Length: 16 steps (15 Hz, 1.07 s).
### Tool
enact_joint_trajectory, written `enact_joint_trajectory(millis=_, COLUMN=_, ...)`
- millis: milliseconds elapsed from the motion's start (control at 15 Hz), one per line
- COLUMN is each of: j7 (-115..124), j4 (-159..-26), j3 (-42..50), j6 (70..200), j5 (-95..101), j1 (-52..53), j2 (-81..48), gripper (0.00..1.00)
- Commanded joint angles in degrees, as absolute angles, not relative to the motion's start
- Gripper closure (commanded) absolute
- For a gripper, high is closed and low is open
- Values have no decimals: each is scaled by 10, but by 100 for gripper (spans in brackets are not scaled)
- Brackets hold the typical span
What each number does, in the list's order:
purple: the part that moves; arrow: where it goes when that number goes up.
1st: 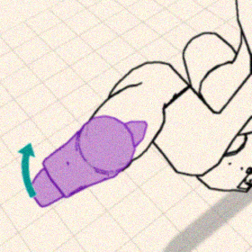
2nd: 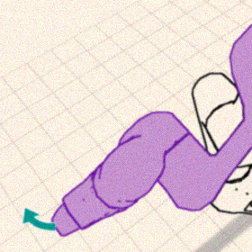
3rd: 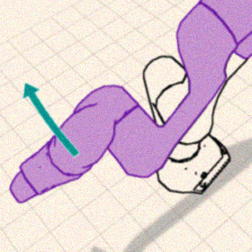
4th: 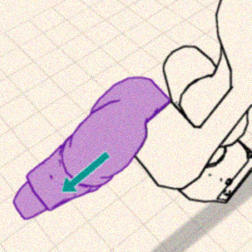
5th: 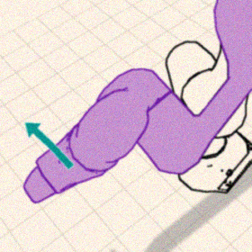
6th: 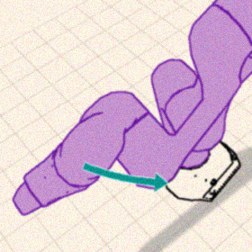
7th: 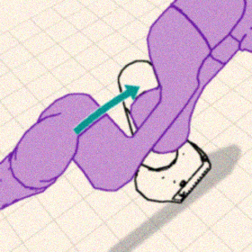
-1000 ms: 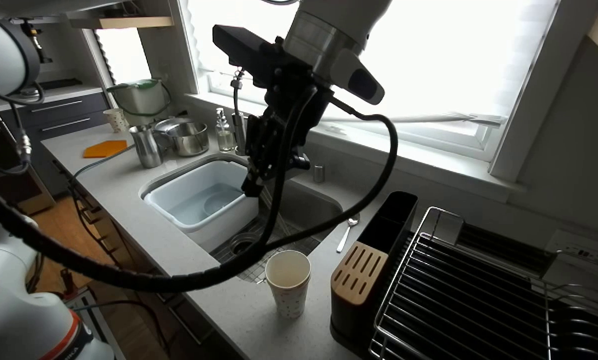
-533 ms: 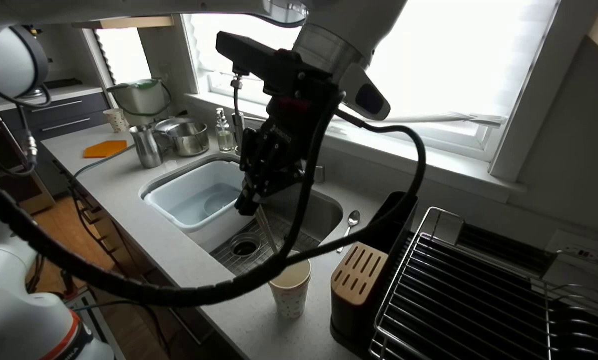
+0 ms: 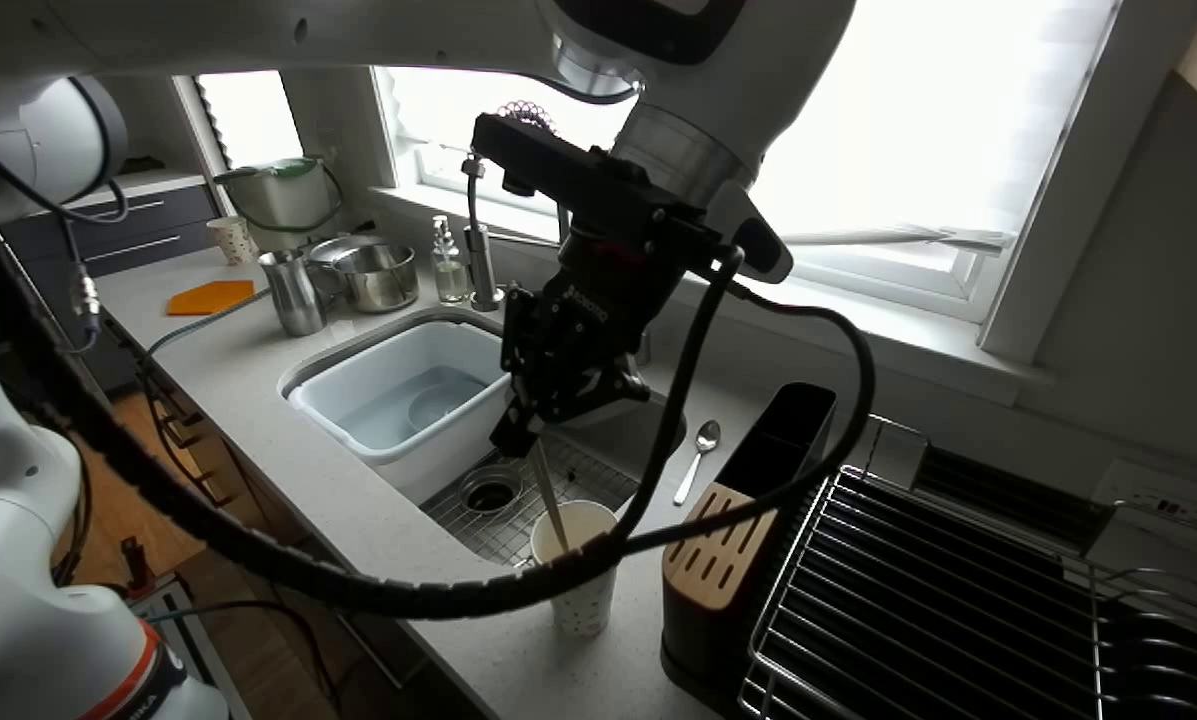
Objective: Put the chopping sticks in the cup
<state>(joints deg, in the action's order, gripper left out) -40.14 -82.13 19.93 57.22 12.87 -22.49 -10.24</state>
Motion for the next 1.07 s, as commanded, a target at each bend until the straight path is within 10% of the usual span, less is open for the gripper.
enact_joint_trajectory(millis=0, j7=-392, j4=-842, j3=186, j6=607, j5=121, j1=-232, j2=-101, gripper=98)
enact_joint_trajectory(millis=400, j7=-381, j4=-870, j3=173, j6=635, j5=113, j1=-228, j2=-106, gripper=95)
enact_joint_trajectory(millis=1000, j7=-360, j4=-896, j3=166, j6=657, j5=109, j1=-229, j2=-110, gripper=15)
